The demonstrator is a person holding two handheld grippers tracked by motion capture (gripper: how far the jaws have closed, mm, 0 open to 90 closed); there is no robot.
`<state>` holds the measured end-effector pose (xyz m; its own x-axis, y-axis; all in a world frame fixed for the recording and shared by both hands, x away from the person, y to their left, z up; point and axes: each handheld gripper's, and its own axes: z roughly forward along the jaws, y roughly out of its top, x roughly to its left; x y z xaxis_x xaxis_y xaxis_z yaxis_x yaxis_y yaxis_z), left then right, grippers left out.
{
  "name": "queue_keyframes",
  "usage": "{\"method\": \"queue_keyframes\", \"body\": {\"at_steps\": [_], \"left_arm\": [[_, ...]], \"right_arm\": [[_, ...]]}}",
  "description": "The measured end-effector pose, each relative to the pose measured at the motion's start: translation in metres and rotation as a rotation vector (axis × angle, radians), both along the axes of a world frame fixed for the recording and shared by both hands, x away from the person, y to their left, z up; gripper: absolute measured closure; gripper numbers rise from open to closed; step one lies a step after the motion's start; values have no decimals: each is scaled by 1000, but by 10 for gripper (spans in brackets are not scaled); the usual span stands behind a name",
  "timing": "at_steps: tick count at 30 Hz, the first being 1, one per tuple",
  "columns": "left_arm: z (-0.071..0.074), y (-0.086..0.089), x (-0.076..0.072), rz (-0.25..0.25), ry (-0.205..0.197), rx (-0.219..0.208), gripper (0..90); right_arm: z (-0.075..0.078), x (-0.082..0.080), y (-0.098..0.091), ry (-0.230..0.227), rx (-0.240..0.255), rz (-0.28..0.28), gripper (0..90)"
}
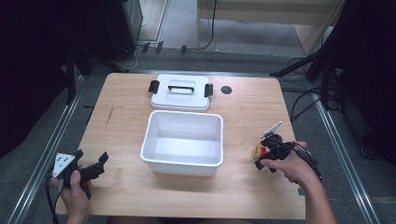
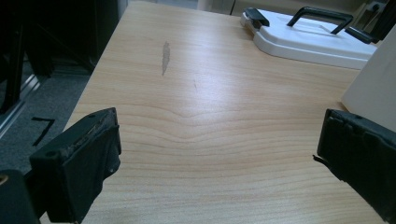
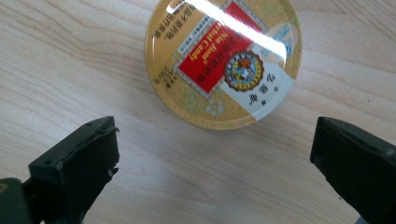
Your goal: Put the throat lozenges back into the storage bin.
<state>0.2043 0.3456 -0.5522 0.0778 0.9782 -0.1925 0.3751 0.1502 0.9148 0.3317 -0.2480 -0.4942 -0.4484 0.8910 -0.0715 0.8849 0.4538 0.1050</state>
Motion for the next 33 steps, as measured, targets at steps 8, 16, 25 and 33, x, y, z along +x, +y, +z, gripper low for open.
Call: {"method": "queue_keyframes", "body": {"at_steps": [8, 16, 25, 33], "left_arm": [[0, 0, 0, -1, 1, 2, 3], [0, 0, 0, -2, 3, 2, 3], [0, 0, 0, -2, 4, 3, 3], [0, 0, 0, -1, 6, 2, 3]], "right_arm": [[-1, 11, 7, 9, -5, -30, 49], [-5, 24, 11, 4, -18, -71, 72], [-11, 31, 14, 19, -11, -107, 103], [-9, 34, 16, 14, -4, -127, 202]]}}
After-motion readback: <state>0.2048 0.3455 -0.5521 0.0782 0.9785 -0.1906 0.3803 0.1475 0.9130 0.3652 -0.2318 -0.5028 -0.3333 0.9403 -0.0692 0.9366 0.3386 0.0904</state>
